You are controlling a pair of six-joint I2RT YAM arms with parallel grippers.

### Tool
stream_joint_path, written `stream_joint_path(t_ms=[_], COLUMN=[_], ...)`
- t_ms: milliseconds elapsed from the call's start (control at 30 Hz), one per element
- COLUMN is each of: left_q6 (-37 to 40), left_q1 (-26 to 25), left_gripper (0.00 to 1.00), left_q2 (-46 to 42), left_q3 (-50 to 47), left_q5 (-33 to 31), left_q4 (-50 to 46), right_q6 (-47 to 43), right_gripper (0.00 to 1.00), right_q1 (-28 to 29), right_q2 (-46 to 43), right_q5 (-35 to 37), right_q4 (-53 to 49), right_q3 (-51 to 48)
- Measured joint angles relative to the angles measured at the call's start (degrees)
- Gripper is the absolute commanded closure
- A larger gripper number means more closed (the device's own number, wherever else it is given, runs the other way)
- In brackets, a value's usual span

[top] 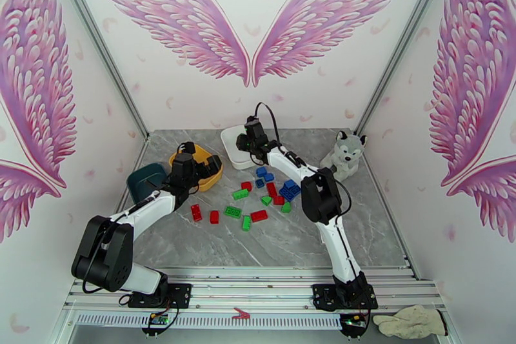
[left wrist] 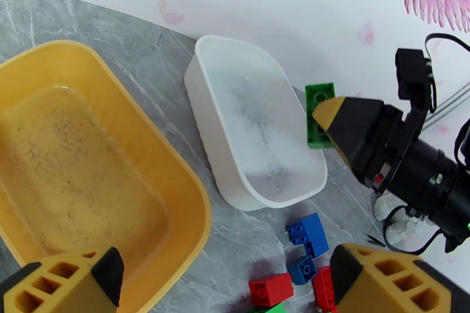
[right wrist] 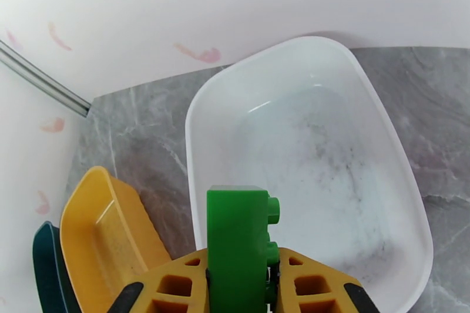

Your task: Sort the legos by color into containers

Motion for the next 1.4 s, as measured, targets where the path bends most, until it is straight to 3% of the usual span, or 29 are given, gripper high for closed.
stream_joint_path(t_ms=[167, 367, 567, 800, 1100, 1400], left_q6=[1.9, 2.4, 2.5, 3.1, 1.7, 0.4], left_q1=[-1.4, -2.7, -3.6, -7.5, -7.4, -7.1], left_gripper=[0.03, 0.04, 0.04, 0.04, 0.02, 0.01], left_q2=[0.0, -1.5, -5.8, -12.2, -15.4, -14.2], left_q3=[0.0, -3.4, -9.3, -12.0, -16.8, -16.8], left_q5=[-0.4, -0.8, -1.7, -3.2, -5.6, -5.7], left_q4=[-1.1, -1.3, -3.5, -5.6, -5.4, -0.7], right_q6=[-1.8, -3.3, -4.0, -4.5, 0.6, 9.1], right_gripper=[0.38, 0.37, 0.37, 0.45, 0.39, 0.35], right_q1=[0.0, 0.0, 1.2, 8.9, 19.7, 27.6], right_q2=[-0.4, -9.9, -25.3, -38.1, -50.1, -46.3], right_q5=[-0.3, -0.6, -0.8, 0.3, 3.7, 4.6], right_q4=[-0.9, 2.9, 7.5, 8.6, 1.8, 1.7], right_q3=[-1.2, -18.9, -38.7, -53.0, -65.2, -69.3])
